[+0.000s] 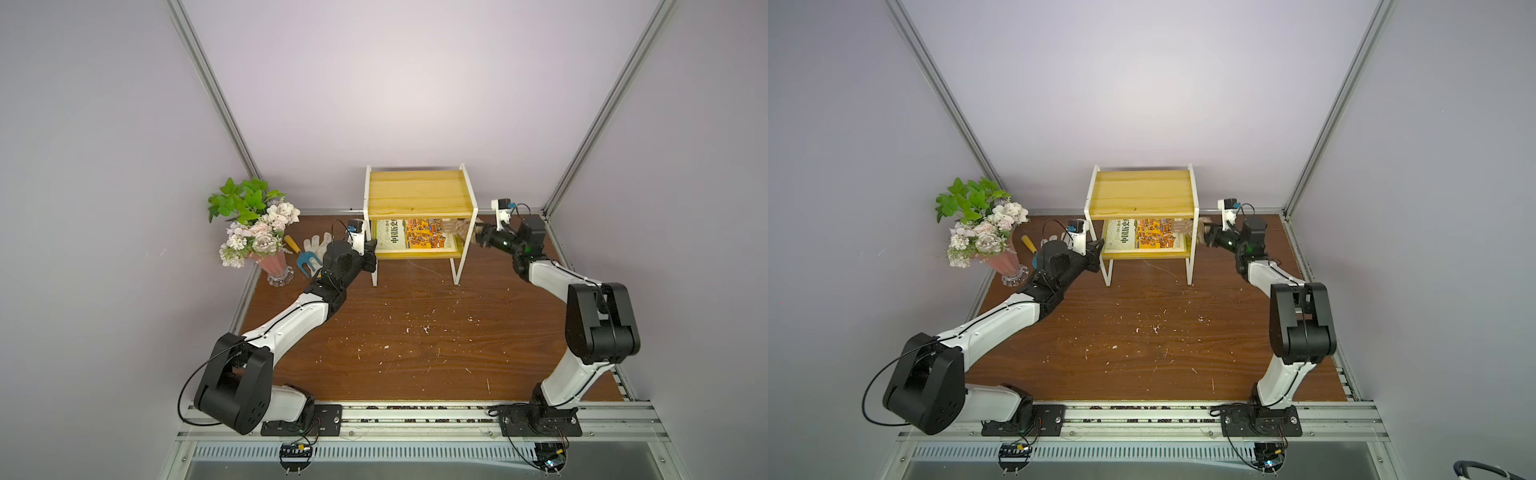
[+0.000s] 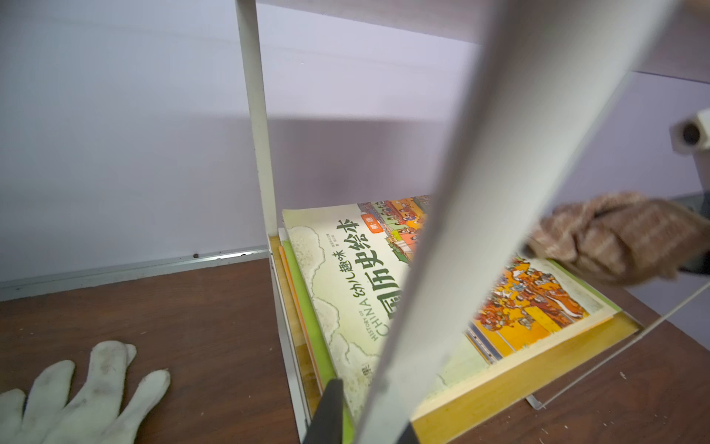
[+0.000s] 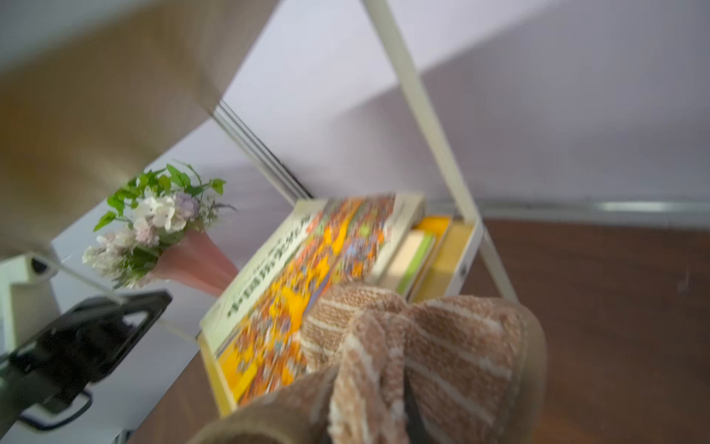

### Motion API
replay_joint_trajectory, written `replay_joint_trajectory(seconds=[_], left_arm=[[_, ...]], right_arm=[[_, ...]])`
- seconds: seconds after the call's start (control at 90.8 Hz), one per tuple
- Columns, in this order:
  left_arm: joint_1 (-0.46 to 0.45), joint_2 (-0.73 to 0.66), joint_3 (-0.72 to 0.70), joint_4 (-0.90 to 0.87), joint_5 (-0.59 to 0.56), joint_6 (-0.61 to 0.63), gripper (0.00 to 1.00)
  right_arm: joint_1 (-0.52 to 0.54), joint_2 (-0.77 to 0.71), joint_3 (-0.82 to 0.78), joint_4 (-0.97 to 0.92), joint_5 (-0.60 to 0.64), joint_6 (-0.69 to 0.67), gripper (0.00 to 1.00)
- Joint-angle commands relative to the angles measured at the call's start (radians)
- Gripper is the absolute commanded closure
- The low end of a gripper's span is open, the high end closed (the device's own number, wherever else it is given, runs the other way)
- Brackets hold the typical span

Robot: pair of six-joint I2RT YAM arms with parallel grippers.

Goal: Wipe the bookshelf clean with a cloth
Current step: Wipe the dust from the shelf.

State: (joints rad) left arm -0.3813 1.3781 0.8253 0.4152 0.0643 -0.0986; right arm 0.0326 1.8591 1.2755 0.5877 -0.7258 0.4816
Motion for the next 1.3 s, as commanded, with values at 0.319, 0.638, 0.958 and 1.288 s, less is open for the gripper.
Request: replay_joint_trajectory(seconds=[0.319, 0.638, 0.958, 1.288], left_arm=[[-0.007, -0.037, -0.013, -0.027, 0.048, 0.008, 1.00], [-0.005, -0.030, -0.020, -0.014, 0.052, 0.042, 1.00], [-0.002, -0.036, -0.005, -0.028, 0.078, 0.070, 1.00], [-0.001, -0.039, -0.021, -0.040, 0.071, 0.068, 1.00]], right_arm=[[-0.002, -0.259, -0.329, -0.025, -0.004, -0.184, 1.00], [0.001, 0.006, -0.011, 0.033, 0.147, -0.023, 1.00], [0.010, 0.109, 0.295, 0.131, 0.077, -0.001, 1.00], [0.032, 0.212, -0.047, 0.465, 0.210, 0.088, 1.00]])
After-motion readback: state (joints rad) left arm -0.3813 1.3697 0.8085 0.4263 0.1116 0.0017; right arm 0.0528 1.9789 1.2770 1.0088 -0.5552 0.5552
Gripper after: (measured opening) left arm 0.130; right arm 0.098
